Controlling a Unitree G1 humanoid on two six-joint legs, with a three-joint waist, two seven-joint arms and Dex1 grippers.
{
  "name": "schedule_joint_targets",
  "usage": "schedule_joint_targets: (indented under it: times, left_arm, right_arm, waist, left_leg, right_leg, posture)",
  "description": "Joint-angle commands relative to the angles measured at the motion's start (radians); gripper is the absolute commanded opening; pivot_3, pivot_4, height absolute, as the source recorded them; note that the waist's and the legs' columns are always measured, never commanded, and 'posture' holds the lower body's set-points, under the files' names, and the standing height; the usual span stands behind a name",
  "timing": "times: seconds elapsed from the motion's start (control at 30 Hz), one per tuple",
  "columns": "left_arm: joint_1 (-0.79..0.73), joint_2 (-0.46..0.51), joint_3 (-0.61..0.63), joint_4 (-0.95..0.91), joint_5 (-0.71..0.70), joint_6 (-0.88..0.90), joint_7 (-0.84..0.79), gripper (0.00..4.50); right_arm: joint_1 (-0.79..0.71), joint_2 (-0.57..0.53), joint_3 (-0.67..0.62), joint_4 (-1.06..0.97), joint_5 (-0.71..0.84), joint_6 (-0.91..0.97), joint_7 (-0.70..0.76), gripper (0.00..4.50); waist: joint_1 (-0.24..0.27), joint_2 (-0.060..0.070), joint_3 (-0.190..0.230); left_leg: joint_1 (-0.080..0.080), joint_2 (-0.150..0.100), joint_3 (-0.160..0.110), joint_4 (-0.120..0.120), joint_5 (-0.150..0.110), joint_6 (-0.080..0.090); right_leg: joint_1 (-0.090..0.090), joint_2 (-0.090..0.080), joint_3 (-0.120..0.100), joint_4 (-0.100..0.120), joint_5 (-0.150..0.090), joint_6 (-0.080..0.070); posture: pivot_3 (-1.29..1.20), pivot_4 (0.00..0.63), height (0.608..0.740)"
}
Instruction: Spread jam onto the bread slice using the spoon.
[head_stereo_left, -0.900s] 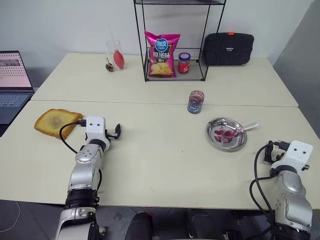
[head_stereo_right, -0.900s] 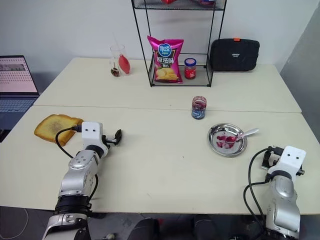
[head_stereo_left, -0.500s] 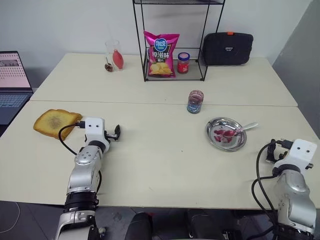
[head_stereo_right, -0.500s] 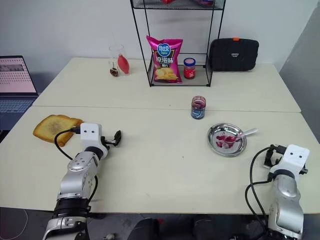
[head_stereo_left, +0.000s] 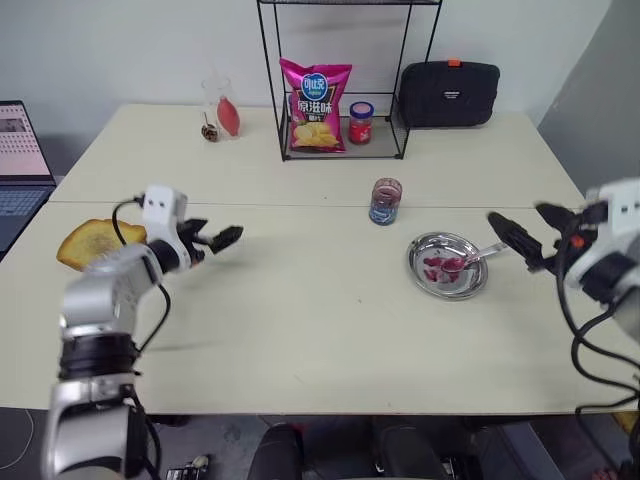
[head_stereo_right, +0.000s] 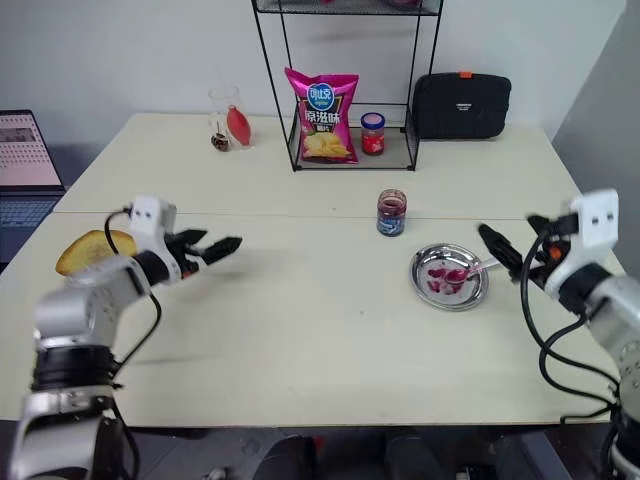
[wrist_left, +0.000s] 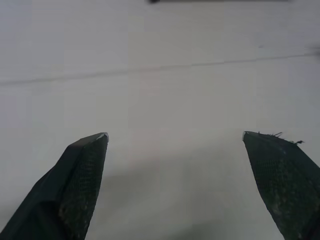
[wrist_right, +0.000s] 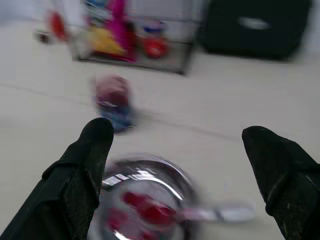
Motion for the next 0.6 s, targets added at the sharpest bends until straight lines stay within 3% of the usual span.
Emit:
schedule_joint_targets:
  times: [0.03, 0.13, 0.23, 0.4, 0.6]
  left_arm:
    - [-0.041, 0.063, 0.019, 0.031, -0.037, 0.026, -0.097, 4.50]
    - [-0.127, 0.134, 0.132, 0.289, 0.059, -0.138, 0.117, 4.50]
    - [-0.190, 0.191, 0.219, 0.500, 0.089, -0.253, 0.305, 4.50]
    - [-0.163, 0.254, 0.368, 0.653, 0.063, -0.365, 0.457, 4.50]
    - [-0.087, 0.210, 0.446, 0.683, 0.020, -0.353, 0.517, 4.50]
  right_arm:
    - [-0.124, -0.015, 0.088, -0.009, 0.180, 0.103, 0.072, 4.45]
    - [-0.244, 0.063, 0.254, 0.013, 0.213, 0.100, 0.126, 4.45]
    - [-0.301, 0.117, 0.388, 0.053, 0.140, 0.051, 0.161, 4.45]
    - [-0.369, 0.201, 0.538, 0.127, 0.047, -0.042, 0.225, 4.45]
    - [-0.375, 0.222, 0.575, 0.167, -0.002, -0.090, 0.281, 4.45]
  waist:
    - [-0.003, 0.000, 0.000]
    - [-0.009, -0.001, 0.001]
    - [-0.011, -0.004, 0.001]
    - [0.005, -0.004, 0.001]
    - [0.035, -0.005, 0.000]
  left_leg:
    - [0.000, 0.000, -0.001, -0.001, 0.000, 0.000]
    - [-0.003, 0.001, -0.002, -0.002, 0.000, 0.000]
    - [-0.012, 0.005, -0.003, -0.001, 0.000, 0.000]
    - [-0.022, 0.004, -0.004, 0.000, -0.001, -0.001]
    - [-0.024, 0.003, -0.004, 0.002, -0.001, -0.003]
  right_leg:
    - [0.000, 0.000, -0.001, -0.001, -0.001, -0.001]
    - [-0.002, 0.000, -0.003, -0.001, -0.003, -0.001]
    - [-0.013, 0.004, -0.003, 0.001, -0.003, -0.002]
    - [-0.020, -0.003, -0.008, 0.002, -0.001, -0.005]
    - [-0.020, -0.009, -0.010, 0.002, -0.001, -0.004]
  posture:
    - [0.00, 0.150, 0.740]
    - [0.00, 0.150, 0.740]
    - [0.00, 0.150, 0.740]
    - [0.00, 0.150, 0.740]
    - [0.00, 0.150, 0.740]
